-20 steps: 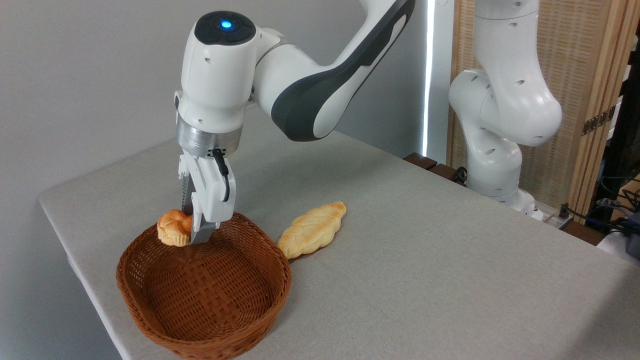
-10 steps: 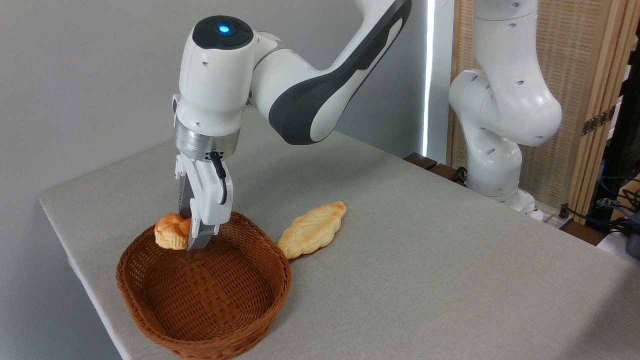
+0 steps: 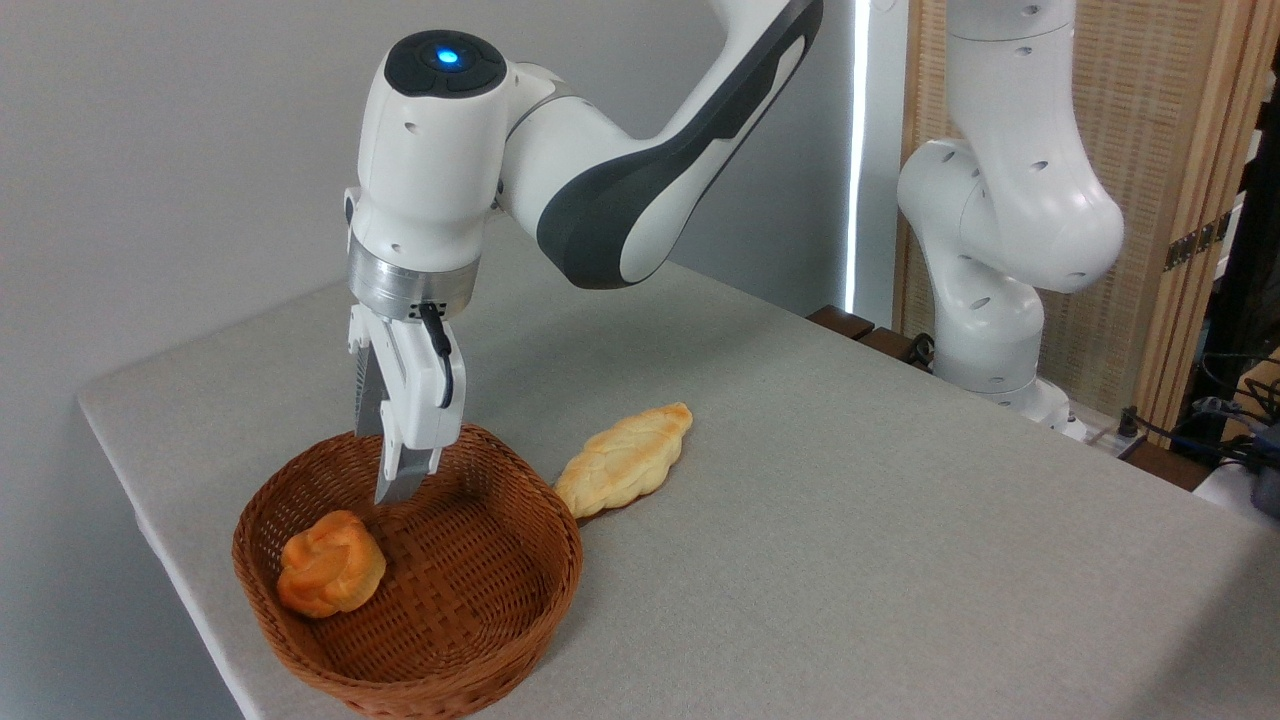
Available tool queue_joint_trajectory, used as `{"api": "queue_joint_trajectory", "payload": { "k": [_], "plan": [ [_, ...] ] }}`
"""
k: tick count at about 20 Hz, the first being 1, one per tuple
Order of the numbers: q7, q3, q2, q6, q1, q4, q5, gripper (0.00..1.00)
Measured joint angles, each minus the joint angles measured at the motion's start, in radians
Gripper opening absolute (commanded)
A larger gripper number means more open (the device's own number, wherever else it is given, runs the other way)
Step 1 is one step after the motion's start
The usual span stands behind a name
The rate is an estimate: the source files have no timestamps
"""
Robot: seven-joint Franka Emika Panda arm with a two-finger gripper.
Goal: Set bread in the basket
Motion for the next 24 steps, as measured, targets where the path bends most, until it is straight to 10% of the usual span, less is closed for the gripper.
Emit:
{"api": "queue_joint_trajectory", "payload": {
  "k": [13, 24],
  "plan": [
    [-0.009, 0.096, -0.126, -0.148, 0.020, 0.023, 0.020, 1.00],
    [-0.486, 0.114, -0.174, -0.574, 0.013, 0.201, 0.397, 1.00]
  ]
}}
